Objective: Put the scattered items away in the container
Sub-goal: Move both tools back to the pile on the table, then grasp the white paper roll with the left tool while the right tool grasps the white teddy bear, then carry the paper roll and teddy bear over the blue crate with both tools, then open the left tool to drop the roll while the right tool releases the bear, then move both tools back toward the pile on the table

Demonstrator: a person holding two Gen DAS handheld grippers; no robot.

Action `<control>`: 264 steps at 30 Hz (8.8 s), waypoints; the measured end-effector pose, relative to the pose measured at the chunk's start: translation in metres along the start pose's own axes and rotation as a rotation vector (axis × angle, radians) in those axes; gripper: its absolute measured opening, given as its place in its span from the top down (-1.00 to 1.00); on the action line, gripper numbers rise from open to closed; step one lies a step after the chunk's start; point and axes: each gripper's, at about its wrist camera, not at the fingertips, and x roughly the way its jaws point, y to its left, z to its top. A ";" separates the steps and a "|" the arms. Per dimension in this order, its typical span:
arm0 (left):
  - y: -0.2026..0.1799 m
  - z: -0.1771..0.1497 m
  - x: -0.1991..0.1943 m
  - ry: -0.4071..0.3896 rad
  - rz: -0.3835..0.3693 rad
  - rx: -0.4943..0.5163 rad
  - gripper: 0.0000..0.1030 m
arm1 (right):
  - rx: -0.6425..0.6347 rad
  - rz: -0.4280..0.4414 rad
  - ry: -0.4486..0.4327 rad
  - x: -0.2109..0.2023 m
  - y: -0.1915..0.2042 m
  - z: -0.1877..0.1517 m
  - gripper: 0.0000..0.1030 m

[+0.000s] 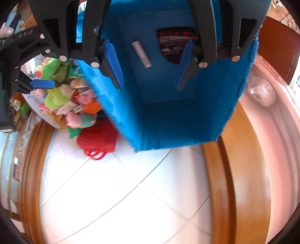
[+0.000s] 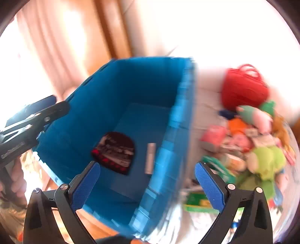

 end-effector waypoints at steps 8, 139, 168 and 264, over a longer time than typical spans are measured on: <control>-0.164 -0.026 -0.022 -0.115 -0.107 0.019 -0.60 | 0.118 -0.142 -0.011 -0.081 -0.145 -0.097 -0.99; -0.346 -0.229 0.090 0.200 0.049 -0.191 0.07 | 0.132 0.036 -0.008 -0.032 -0.329 -0.291 0.47; -0.137 -0.093 -0.026 -0.199 -0.029 -0.117 0.07 | 0.016 -0.040 -0.375 -0.135 -0.120 -0.086 0.47; 0.121 -0.036 0.123 0.287 -0.102 -0.255 -0.33 | -0.103 -0.120 -0.019 -0.007 0.064 0.080 -0.63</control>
